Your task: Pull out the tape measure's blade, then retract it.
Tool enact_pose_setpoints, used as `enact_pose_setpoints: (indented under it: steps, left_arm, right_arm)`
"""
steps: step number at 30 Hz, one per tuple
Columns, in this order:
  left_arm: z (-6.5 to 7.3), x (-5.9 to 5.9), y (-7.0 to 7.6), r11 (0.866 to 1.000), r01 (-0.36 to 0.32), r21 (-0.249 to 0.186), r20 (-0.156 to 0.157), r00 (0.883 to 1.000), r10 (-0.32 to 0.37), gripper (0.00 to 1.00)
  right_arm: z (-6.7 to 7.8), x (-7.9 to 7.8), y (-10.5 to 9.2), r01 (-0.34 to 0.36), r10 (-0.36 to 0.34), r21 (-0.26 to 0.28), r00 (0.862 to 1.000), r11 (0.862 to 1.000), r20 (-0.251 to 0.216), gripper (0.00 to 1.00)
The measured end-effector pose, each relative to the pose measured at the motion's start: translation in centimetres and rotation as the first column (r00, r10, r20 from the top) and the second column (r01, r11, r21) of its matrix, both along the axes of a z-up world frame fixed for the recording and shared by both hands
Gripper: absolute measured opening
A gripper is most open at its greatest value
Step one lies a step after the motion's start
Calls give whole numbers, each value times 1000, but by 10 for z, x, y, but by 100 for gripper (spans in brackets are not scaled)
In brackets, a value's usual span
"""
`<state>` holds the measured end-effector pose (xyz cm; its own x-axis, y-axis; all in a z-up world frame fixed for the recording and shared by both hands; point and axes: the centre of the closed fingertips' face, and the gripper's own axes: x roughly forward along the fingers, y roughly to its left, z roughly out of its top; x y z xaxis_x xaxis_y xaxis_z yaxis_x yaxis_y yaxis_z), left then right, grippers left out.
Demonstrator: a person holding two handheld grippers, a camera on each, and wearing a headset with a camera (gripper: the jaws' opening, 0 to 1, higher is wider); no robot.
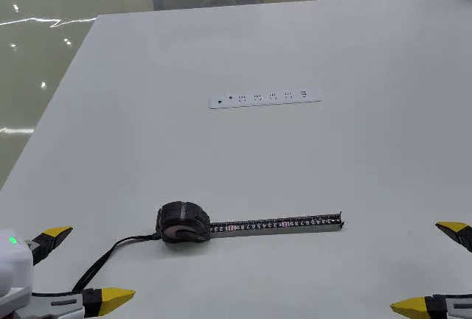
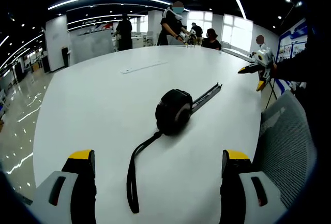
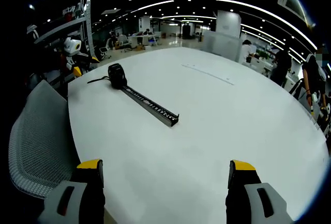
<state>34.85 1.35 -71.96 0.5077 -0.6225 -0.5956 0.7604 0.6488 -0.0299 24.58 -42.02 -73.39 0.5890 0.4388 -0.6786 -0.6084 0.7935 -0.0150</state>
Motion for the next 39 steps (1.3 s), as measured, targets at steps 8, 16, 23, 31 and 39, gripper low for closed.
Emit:
enact_pose_setpoints:
  steps: [8, 16, 23, 31, 39]
  left_arm:
    - [1, -1, -2, 1000, 14, 8, 4, 1000, -14, 99]
    - [4, 2, -2, 1000, 14, 21, 17, 1000, -15, 99]
    - [-7, 7, 8, 992, -21, 123, 0, 1000, 21, 99]
    - [-6, 10, 5, 991, -38, 131, -27, 999, 41, 99]
    - [-4, 22, 14, 988, -138, 64, -65, 988, 143, 99]
  right_arm:
    - [1, -2, -3, -6, 6, -8, 1000, 1000, 11, 99]
    - [4, -2, -6, -5, 5, -5, 1000, 1000, 12, 99]
    - [5, -1, -9, 1, -1, -15, 1000, 1000, -4, 99]
    - [9, 5, -3, -39, 38, -8, 999, 999, -20, 99]
    - [17, 19, 1, -89, 88, -39, 996, 995, -33, 99]
